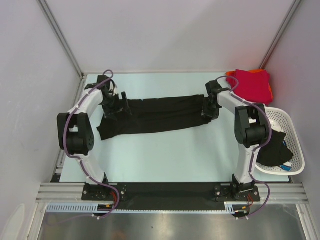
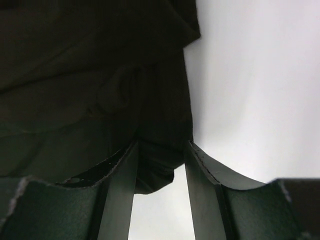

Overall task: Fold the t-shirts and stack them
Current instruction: Fold the other side of the tshirt into a rectangle, then rotate the tshirt 90 degrees

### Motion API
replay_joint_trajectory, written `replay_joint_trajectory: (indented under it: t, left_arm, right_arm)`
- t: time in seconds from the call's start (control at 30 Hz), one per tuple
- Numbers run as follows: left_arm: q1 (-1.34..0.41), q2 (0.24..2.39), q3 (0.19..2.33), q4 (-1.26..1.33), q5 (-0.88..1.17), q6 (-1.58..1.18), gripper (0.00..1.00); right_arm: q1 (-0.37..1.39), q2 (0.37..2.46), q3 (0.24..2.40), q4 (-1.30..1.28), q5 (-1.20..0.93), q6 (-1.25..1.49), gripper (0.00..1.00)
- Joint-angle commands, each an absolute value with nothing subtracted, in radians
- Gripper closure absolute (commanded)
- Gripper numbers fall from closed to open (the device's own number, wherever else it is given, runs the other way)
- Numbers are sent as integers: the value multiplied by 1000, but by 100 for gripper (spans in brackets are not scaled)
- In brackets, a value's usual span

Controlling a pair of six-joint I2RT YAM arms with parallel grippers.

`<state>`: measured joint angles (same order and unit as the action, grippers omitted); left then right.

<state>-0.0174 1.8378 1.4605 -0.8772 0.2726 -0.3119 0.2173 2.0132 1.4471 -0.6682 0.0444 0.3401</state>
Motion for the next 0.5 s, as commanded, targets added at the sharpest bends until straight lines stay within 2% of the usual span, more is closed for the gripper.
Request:
replay_joint_trajectory:
  t: [0.0,0.07,0.1,0.17,0.47]
  left_arm:
    - [-58,1865,1488,-885,273,-290,7]
    - [-63,1876,1496,-890,264,-290,7]
    - [-66,1893,1499,-897,256,-290,7]
    - [-77,1919,1520,-917,194,-288,7]
    - [-86,2023,1562,-1003,86,-360,7]
  right_arm:
    - [236,2042,1519,-669,18,336,57]
    - [239,2054,1523,-670,12,331,67]
    - [244,2056,1531,-676,12,328,85]
    - [250,2063,1552,-693,37,331,100]
    - [273,2066,1646,-868,225,302,100]
